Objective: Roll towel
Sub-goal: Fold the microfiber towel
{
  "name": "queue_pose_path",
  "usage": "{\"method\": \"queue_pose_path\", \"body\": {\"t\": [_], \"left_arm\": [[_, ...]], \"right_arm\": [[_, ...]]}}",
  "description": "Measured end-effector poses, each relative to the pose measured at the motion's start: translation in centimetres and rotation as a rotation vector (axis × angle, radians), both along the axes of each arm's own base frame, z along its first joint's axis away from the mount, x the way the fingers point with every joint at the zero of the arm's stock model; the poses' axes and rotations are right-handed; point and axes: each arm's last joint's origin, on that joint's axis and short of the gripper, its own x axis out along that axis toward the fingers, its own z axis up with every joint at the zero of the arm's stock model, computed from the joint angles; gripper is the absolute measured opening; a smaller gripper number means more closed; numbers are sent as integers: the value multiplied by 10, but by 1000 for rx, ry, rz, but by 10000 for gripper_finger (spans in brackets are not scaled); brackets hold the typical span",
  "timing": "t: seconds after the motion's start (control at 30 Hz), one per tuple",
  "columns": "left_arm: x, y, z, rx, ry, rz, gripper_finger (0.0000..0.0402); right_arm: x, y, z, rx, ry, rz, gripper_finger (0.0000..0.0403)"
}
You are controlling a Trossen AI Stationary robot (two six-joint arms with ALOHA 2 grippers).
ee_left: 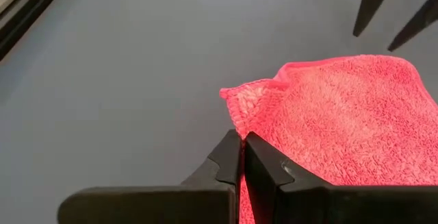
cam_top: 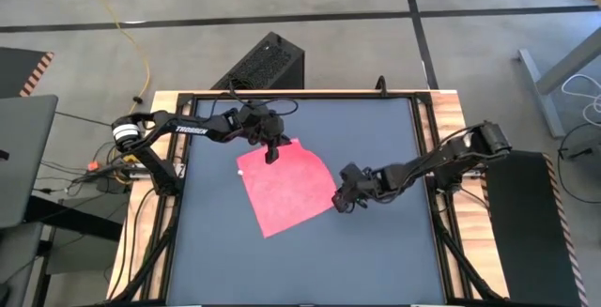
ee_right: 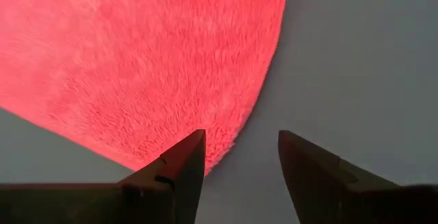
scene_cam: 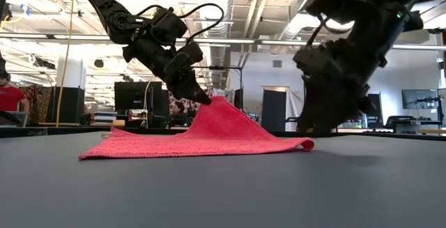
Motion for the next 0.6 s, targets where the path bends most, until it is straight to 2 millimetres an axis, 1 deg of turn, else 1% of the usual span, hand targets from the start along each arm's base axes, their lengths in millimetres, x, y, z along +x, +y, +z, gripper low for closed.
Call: {"method": "queue_pose_path", "body": {"t": [0.1, 0.2, 0.27, 0.33, 0.4, 0.47, 0.5, 0.6], "left_arm": [[0, 0, 0, 0, 0, 0, 0], [0, 0, 0, -1, 2, 0, 0], [0, 0, 0, 4, 4, -3, 0], [-2, 0, 2, 8, 9, -1, 0], [-5, 0, 10, 24, -9, 2, 0], [-8, -1, 21, 42, -40, 4, 0], [-10, -1, 27, 53, -59, 8, 0], [-19, -3, 48, 84, -113, 16, 0]], "right_arm": [[8, 6, -15, 13, -2, 6, 206], [14, 9, -20, 6, -14, 9, 196], [16, 11, -19, -13, -14, 21, 174], [16, 11, -16, -30, -6, 34, 137], [14, 10, -10, -47, -10, 62, 86], [12, 8, 2, -91, -33, 93, 31], [12, 7, 10, -120, -57, 115, 18], [8, -4, 35, -225, -109, 172, 20]]}}
